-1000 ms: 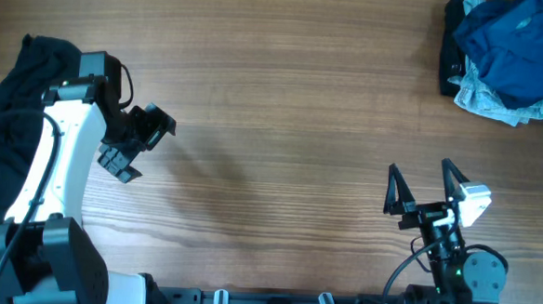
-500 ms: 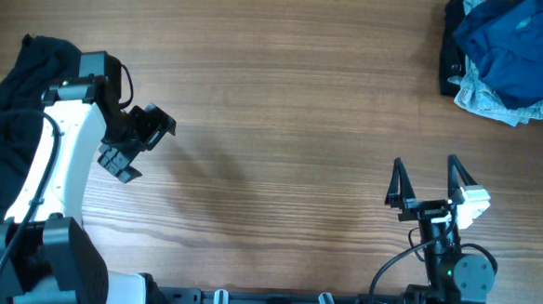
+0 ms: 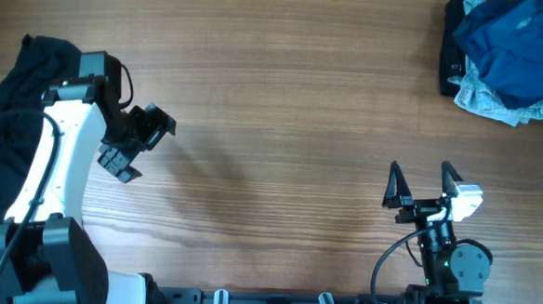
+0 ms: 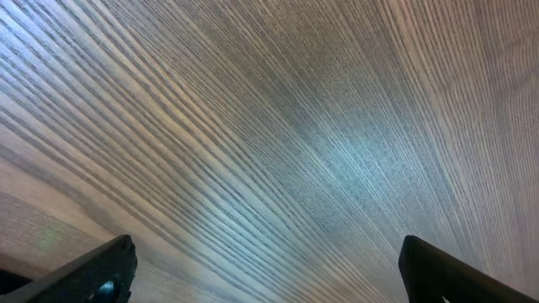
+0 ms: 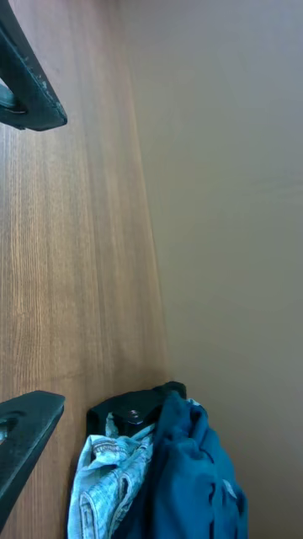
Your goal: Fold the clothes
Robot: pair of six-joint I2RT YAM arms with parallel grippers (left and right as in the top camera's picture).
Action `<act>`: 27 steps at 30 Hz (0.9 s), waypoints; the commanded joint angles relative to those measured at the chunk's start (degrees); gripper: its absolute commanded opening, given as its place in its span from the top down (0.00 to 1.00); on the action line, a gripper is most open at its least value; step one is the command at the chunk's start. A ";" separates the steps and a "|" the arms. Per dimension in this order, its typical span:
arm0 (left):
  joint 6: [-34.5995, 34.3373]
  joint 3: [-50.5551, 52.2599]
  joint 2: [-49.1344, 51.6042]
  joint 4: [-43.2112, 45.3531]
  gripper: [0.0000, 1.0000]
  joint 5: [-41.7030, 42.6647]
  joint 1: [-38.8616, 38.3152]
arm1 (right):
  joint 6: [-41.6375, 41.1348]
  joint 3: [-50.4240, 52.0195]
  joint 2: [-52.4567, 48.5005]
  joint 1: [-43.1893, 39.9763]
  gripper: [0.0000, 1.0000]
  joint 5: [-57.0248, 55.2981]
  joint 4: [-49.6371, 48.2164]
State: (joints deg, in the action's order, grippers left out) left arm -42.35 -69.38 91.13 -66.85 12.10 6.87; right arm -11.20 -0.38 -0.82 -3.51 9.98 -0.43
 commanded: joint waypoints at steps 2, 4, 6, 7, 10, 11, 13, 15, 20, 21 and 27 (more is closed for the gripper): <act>-0.52 -0.26 -0.17 -0.02 0.00 0.31 0.00 | 0.70 0.09 0.61 0.17 0.00 -1.22 -0.24; -0.50 -0.26 -0.17 -0.02 0.00 0.31 0.00 | 0.70 0.09 0.61 0.17 0.00 -1.22 -0.22; -0.50 -0.26 -0.17 -0.02 0.00 0.31 0.00 | 0.70 0.09 0.61 0.17 0.00 -1.20 -0.24; -0.50 -0.26 -0.17 -0.02 0.00 0.31 0.00 | 0.70 0.09 0.61 0.17 0.00 -1.22 -0.22; -0.50 -0.26 -0.17 0.02 0.00 -3.50 0.07 | 0.68 0.09 0.61 0.17 0.00 -1.20 -0.24; -0.50 -0.26 -0.24 0.17 0.00 -6.84 0.04 | 0.70 0.09 0.61 0.17 0.00 -1.22 -0.22; -0.28 -0.26 -1.11 -0.20 0.00 -7.67 0.00 | 0.68 0.09 0.61 0.17 0.00 -1.22 -0.22; -0.31 0.17 -4.66 2.67 0.00 -7.65 -0.39 | 0.70 0.09 0.61 0.17 0.00 -1.22 -0.24; 10.38 9.09 -21.55 24.76 0.00 -10.69 -9.05 | 0.68 0.09 0.61 0.17 0.00 -1.22 -0.22; 15.63 13.66 -27.43 31.95 0.00 -10.69 -11.98 | 0.68 0.09 0.61 0.17 0.00 -1.22 -0.24; 19.47 34.84 -57.16 43.58 0.00 -10.73 -14.34 | 0.68 0.09 0.61 0.17 0.00 -1.20 -0.22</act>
State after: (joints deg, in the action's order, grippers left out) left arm -26.06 -41.85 44.16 -23.57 2.46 -8.73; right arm -11.20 -0.38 -0.67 -3.51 9.96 -0.40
